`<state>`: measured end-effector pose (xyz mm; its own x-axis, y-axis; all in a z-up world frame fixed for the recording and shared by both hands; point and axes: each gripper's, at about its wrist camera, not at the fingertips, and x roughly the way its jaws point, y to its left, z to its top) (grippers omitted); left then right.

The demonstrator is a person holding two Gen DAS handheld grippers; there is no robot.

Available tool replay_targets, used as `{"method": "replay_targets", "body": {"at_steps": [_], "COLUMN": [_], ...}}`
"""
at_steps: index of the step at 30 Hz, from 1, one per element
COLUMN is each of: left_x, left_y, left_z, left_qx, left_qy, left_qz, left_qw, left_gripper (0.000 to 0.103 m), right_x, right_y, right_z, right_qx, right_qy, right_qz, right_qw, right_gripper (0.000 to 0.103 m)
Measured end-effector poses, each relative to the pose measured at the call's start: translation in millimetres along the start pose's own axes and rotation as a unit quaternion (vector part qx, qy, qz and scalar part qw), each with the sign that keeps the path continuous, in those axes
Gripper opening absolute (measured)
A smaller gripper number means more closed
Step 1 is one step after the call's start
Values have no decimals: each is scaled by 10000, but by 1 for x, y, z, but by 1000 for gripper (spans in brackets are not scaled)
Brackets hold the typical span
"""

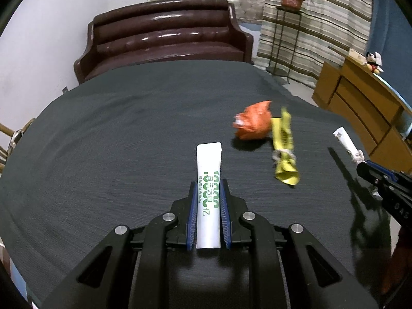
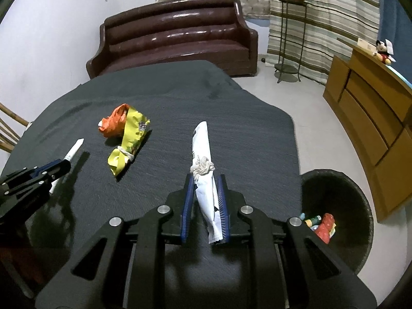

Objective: Collect trash
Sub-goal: 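Carry the strip and rolled wrapper over the bin and open both tools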

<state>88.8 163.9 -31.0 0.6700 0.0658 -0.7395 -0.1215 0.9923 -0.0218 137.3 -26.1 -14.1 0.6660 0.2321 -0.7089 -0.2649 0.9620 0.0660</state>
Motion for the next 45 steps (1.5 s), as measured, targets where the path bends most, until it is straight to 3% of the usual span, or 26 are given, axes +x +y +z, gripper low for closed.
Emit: {"method": "replay_targets", "body": {"at_steps": [14,28,36,45], "left_x": [-19,-26,-23,-16], "left_y": [-74,-163,-210,-234], "left_z": [0,3,-3,-5], "left_qx": [498,1207,1523,1704], "left_qy": [-220,-396,-368,-341], "left_qz": [-592,-1146,-1358,-1420], "left_qw": [9968,9853,9783,9745], "left_gripper": [18,18,18,18], "right_x": [-38,-69,-79,-85], "right_y": [-72,-145,-175,-190], "right_z": [-24,-50,-64,-74], "right_qx": [515,1064,1328,1476], "right_qy": [-243,-393,-417,-459], "right_qz": [-502,-1026,-1251,-1379], "right_qw": [9971,9882,9823,9783], "right_gripper": [18,18,18,18]}}
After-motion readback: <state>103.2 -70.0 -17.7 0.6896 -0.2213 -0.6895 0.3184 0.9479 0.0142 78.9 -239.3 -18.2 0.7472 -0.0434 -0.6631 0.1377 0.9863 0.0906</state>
